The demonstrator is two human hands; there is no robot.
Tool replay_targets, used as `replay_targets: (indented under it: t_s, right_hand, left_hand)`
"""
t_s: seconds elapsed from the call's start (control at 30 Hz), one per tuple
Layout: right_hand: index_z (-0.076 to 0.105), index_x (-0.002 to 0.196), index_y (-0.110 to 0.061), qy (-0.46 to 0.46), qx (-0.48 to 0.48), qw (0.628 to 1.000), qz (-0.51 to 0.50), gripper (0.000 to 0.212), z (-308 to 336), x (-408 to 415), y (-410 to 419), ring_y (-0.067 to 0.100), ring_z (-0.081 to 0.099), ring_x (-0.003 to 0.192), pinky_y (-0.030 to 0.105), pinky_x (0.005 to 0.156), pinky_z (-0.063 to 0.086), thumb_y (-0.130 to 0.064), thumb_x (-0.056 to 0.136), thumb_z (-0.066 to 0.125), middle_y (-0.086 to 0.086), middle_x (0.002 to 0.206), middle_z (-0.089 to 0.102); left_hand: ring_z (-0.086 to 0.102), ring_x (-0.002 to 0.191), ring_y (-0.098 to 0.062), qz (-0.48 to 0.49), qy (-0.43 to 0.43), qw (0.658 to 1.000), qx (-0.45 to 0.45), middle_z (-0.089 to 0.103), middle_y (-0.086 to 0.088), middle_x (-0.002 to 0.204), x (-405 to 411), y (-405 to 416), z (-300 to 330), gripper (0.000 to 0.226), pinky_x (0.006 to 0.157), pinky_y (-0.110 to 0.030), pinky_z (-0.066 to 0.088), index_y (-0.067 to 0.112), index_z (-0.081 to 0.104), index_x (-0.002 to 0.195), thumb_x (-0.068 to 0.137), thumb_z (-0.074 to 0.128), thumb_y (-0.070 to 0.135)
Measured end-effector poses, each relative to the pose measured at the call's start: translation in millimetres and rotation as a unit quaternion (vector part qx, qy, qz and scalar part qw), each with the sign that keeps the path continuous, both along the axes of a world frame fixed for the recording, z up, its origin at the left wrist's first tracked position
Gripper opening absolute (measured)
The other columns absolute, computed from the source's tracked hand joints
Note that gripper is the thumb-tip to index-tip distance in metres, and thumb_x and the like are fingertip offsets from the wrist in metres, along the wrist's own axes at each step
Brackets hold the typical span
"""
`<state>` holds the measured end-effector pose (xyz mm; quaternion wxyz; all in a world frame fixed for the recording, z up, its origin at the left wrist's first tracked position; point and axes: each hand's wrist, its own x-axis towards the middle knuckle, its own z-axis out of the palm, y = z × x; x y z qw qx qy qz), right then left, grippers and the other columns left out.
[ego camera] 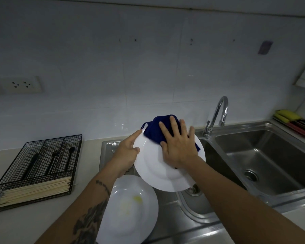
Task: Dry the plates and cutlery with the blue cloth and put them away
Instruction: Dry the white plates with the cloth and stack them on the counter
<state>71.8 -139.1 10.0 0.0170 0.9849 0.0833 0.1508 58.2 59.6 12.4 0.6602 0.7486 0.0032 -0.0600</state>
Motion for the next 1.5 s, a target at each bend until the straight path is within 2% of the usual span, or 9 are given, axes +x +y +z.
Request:
replay_targets:
  t_s: [0.2, 0.37, 0.53, 0.6, 0.8, 1.03, 1.17, 1.33, 1.5]
  right_hand:
    - [0.017, 0.155, -0.026, 0.0, 0.075, 0.994, -0.085, 0.068, -5, -10, -16, 0.037, 0.042, 0.126, 0.053, 0.102, 0.036, -0.044, 0.095, 0.043, 0.013, 0.146, 0.036]
    - [0.018, 0.155, -0.026, 0.037, 0.203, 0.967, -0.15, 0.067, -20, -25, -23, 0.036, 0.044, 0.122, 0.048, 0.101, 0.039, -0.044, 0.098, 0.048, 0.015, 0.138, 0.042]
    - [0.018, 0.155, -0.022, -0.009, 0.084, 0.99, -0.116, 0.072, -15, -19, -14, 0.035, 0.045, 0.12, 0.047, 0.1, 0.037, -0.046, 0.094, 0.05, 0.015, 0.137, 0.043]
    - [0.021, 0.153, -0.023, -0.035, 0.056, 0.996, -0.053, 0.071, -3, -8, -9, 0.035, 0.046, 0.117, 0.048, 0.099, 0.036, -0.045, 0.092, 0.051, 0.014, 0.137, 0.043]
    - [0.027, 0.151, -0.028, -0.034, -0.011, 0.997, 0.065, 0.068, 19, 16, 8, 0.034, 0.046, 0.114, 0.047, 0.096, 0.038, -0.042, 0.089, 0.053, 0.01, 0.14, 0.041]
    - [0.031, 0.144, -0.029, 0.072, 0.187, 0.98, -0.006, 0.06, 30, 23, -4, 0.034, 0.052, 0.106, 0.044, 0.086, 0.048, -0.041, 0.091, 0.058, 0.01, 0.126, 0.045]
    - [0.038, 0.138, -0.026, 0.144, 0.386, 0.909, -0.063, 0.061, 13, 17, -22, 0.025, 0.061, 0.097, 0.044, 0.088, 0.056, -0.031, 0.086, 0.07, 0.001, 0.118, 0.056]
    - [0.053, 0.127, -0.035, 0.196, 0.527, 0.825, -0.061, 0.054, -8, 6, -39, 0.021, 0.065, 0.102, 0.048, 0.094, 0.056, -0.012, 0.083, 0.075, -0.005, 0.121, 0.063]
    - [0.062, 0.116, -0.038, 0.253, 0.462, 0.849, 0.054, 0.044, 20, 5, -40, 0.019, 0.068, 0.1, 0.046, 0.091, 0.057, -0.011, 0.084, 0.074, -0.006, 0.113, 0.069]
  left_hand:
    - [0.065, 0.111, -0.017, 0.022, 0.004, 1.0, 0.008, 0.061, 0.013, 0.131, -5, 11, -3, 0.067, 0.074, -0.029, 0.056, 0.04, 0.049, 0.142, 0.095, 0.042, -0.007]
    - [0.067, 0.11, -0.015, 0.021, -0.002, 0.999, 0.025, 0.062, 0.015, 0.133, -5, 19, -7, 0.072, 0.087, -0.04, 0.058, 0.043, 0.053, 0.138, 0.09, 0.041, -0.009]
    - [0.07, 0.098, -0.016, 0.006, -0.003, 0.998, 0.065, 0.065, 0.021, 0.12, -3, 11, 5, 0.067, 0.084, -0.039, 0.059, 0.047, 0.054, 0.135, 0.095, 0.041, -0.004]
    - [0.069, 0.091, -0.006, -0.015, -0.009, 0.996, 0.09, 0.063, 0.025, 0.114, -2, 7, 11, 0.066, 0.079, -0.03, 0.059, 0.049, 0.053, 0.135, 0.097, 0.042, -0.004]
    - [0.064, 0.095, 0.009, -0.044, -0.042, 0.995, 0.078, 0.057, 0.02, 0.13, -2, 8, 16, 0.069, 0.073, -0.015, 0.053, 0.04, 0.047, 0.142, 0.097, 0.041, -0.011]
    - [0.068, 0.084, -0.01, 0.07, -0.008, 0.996, -0.051, 0.063, 0.013, 0.116, -16, 21, 4, 0.066, 0.075, -0.035, 0.057, 0.043, 0.053, 0.133, 0.095, 0.045, -0.011]
    - [0.066, 0.098, -0.017, 0.084, 0.017, 0.993, -0.08, 0.062, 0.016, 0.121, -22, 30, -9, 0.073, 0.08, -0.046, 0.058, 0.045, 0.045, 0.141, 0.094, 0.044, -0.011]
    - [0.062, 0.114, -0.015, -0.055, 0.026, 0.997, 0.037, 0.056, 0.011, 0.137, -19, 41, -6, 0.084, 0.08, -0.032, 0.059, 0.052, 0.031, 0.147, 0.091, 0.049, -0.009]
    - [0.067, 0.106, -0.008, -0.103, 0.001, 0.987, 0.125, 0.061, 0.01, 0.134, -8, 33, 13, 0.077, 0.08, -0.022, 0.057, 0.051, 0.039, 0.144, 0.094, 0.047, -0.007]
